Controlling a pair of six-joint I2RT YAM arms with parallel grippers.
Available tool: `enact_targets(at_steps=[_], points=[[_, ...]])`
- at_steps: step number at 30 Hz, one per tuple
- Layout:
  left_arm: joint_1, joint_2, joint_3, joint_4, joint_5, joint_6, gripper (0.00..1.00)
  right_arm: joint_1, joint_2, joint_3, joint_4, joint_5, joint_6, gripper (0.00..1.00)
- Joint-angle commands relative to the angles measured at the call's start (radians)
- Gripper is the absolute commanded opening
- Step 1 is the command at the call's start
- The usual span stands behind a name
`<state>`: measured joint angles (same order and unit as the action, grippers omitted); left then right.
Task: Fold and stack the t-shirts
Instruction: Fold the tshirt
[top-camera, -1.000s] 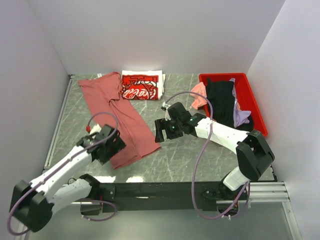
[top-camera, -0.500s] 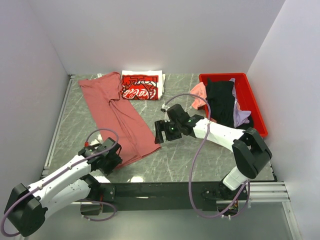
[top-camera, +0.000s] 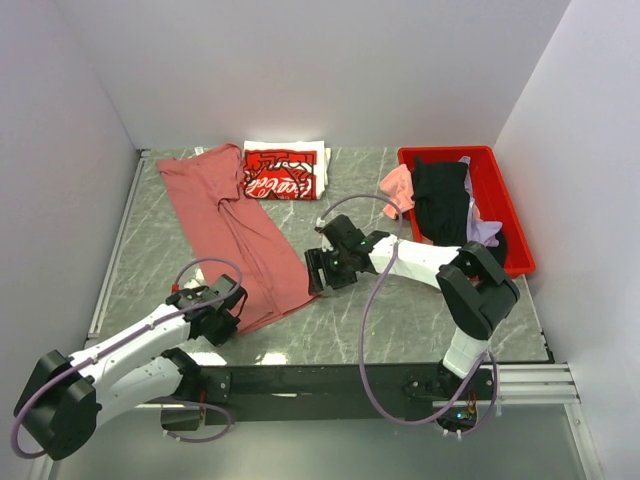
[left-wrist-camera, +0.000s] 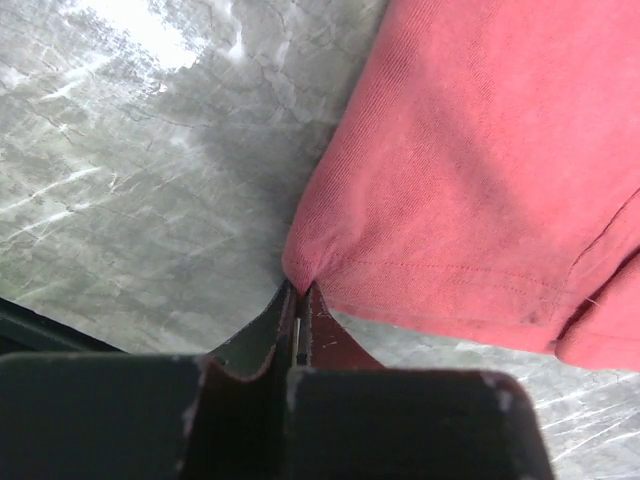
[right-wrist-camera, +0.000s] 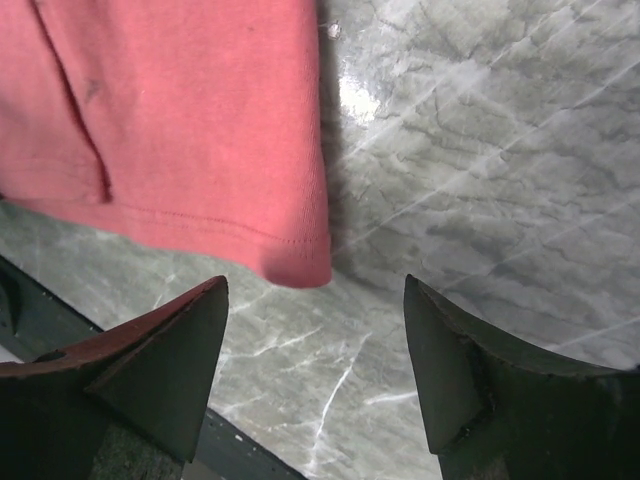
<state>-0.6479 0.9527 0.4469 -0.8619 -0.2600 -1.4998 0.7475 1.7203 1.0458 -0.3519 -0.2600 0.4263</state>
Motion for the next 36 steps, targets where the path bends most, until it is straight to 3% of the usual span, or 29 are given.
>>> enact_targets(at_steps=[1,5,8,11,12,16,29,36], points=[[-0.002,0.008,-0.031,0.012,-0.012,-0.014,0.01,0.016,0.028,0.045,0.021,0.031,0.012,0.77],[-0.002,-0.043,-0.045,0.018,0.014,-0.011,0.01,0.018,0.05,0.046,0.024,0.031,0.025,0.72],[-0.002,-0.08,-0.059,0.024,0.044,-0.004,0.01,0.024,0.05,0.04,0.04,0.01,0.032,0.59],[-0.002,-0.107,-0.079,0.037,0.068,0.0,0.01,0.047,0.056,0.037,0.048,-0.04,0.032,0.38],[-0.004,-0.112,-0.088,0.038,0.086,0.003,0.01,0.05,0.059,0.034,0.059,-0.056,0.032,0.26],[-0.006,-0.152,-0.099,0.031,0.133,0.007,0.01,0.073,0.042,0.014,0.077,-0.084,0.051,0.02],[-0.033,-0.52,-0.077,-0.143,0.315,0.058,0.01,0.127,-0.226,-0.168,-0.035,-0.056,0.054,0.0],[-0.033,-0.592,0.007,-0.141,0.262,0.053,0.01,0.131,-0.274,-0.084,-0.064,0.018,0.058,0.0]])
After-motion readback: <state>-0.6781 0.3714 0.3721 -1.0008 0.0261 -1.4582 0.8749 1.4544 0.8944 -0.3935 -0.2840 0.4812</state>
